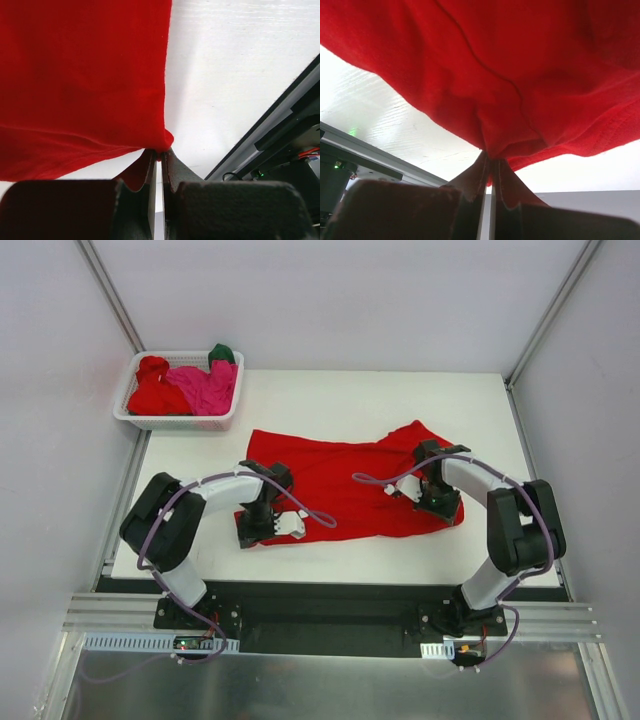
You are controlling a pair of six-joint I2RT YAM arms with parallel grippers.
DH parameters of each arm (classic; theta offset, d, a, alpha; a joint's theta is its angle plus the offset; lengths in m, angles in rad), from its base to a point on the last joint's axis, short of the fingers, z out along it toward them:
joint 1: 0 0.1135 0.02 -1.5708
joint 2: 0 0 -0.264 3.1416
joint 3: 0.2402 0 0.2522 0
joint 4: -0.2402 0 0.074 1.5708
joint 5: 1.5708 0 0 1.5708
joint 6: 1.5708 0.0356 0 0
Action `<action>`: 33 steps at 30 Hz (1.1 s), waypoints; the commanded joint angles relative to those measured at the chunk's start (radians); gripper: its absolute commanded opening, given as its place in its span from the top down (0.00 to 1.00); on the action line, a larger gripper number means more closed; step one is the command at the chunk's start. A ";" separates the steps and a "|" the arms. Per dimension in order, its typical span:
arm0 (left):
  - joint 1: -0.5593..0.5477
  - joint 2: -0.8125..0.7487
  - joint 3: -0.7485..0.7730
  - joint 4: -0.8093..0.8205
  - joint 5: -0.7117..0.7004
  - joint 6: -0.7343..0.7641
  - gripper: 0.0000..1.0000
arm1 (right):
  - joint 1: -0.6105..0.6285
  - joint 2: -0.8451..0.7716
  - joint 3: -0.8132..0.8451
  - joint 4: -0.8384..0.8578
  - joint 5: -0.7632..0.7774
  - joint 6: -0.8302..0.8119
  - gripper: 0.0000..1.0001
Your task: Fold and stack the t-shirts
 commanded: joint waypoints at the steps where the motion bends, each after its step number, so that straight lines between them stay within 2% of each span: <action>1: -0.019 -0.013 -0.021 -0.066 0.060 0.015 1.00 | -0.003 -0.003 0.007 -0.020 0.002 0.021 0.99; 3: -0.021 -0.023 -0.027 -0.069 0.068 0.016 0.99 | -0.003 -0.005 0.002 -0.018 0.002 0.022 0.99; 4: -0.021 -0.027 -0.027 -0.069 0.058 0.016 0.94 | -0.003 -0.006 0.001 -0.021 0.002 0.022 0.99; 5: -0.019 -0.030 -0.024 -0.069 0.051 0.015 0.81 | -0.003 -0.006 0.002 -0.024 0.004 0.022 0.94; 6: -0.018 -0.030 -0.023 -0.072 0.045 0.015 0.23 | -0.003 -0.008 0.005 -0.030 0.002 0.021 0.77; 7: -0.019 -0.034 -0.021 -0.077 0.038 0.021 0.01 | -0.003 -0.012 0.004 -0.034 0.010 0.018 0.35; 8: -0.018 -0.049 -0.020 -0.097 0.039 0.027 0.01 | -0.003 -0.017 0.005 -0.035 0.011 0.015 0.04; 13: 0.028 -0.108 0.037 -0.128 0.005 0.078 0.01 | -0.006 -0.086 0.072 -0.023 0.044 -0.002 0.04; 18: 0.057 -0.135 0.088 0.002 -0.082 0.052 0.01 | 0.009 -0.094 0.168 0.008 0.019 0.015 0.04; 23: 0.059 -0.109 0.086 0.053 -0.142 0.024 0.01 | 0.043 -0.055 0.220 0.055 0.031 0.036 0.04; 33: 0.057 -0.083 0.077 0.079 -0.151 0.003 0.01 | 0.089 0.008 0.205 0.114 -0.063 0.111 0.04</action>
